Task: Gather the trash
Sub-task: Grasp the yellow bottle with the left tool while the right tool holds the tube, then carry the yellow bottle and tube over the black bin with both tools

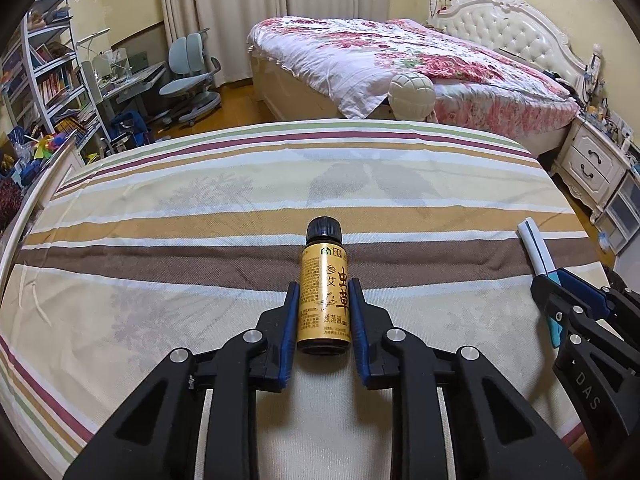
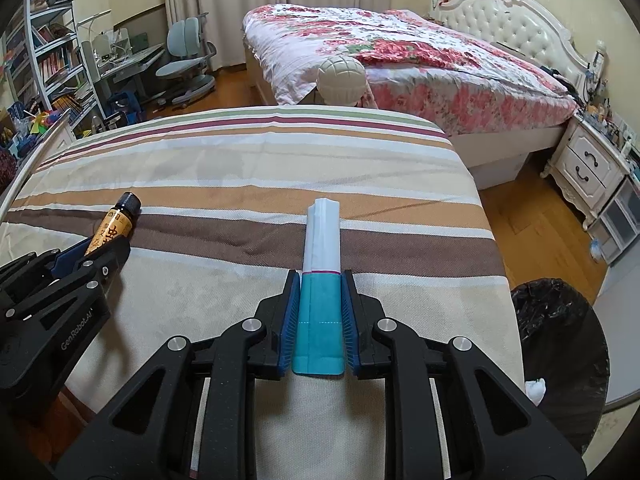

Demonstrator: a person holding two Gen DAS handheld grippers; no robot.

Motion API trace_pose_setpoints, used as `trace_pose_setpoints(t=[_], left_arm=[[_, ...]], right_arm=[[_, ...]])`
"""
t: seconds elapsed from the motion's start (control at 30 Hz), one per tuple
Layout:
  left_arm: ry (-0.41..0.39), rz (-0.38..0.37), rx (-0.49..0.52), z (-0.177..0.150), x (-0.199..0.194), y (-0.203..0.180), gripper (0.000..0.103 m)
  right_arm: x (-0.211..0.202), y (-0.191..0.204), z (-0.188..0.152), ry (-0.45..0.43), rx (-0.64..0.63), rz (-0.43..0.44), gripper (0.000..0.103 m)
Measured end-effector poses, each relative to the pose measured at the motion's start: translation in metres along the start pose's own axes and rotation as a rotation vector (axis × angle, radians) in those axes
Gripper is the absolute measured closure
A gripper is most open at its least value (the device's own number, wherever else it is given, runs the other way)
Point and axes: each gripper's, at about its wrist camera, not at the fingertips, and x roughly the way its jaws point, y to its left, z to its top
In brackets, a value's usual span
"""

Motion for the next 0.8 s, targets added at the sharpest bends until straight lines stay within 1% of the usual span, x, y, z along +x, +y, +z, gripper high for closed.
trace_pose_setpoints(t=[0.13,0.3,0.8], left_arm=[[-0.005,-0.015,0.017,-0.004,-0.005,-0.003,0.078],[-0.014,-0.031,0.029,-0.013,-0.015,-0.007,0.078],[-0.050,-0.074,0.051,-0.048,-0.050,-0.018,0.078]], right_arm=[[-0.001,0.000,-0.001,-0.001,0.003,0.004,0.083],[-0.009,0.001,-0.010,-0.003,0.010,0.013,0.083],[-0.051,-0.002,-0.061,-0.026,0.027,0.038,0.083]])
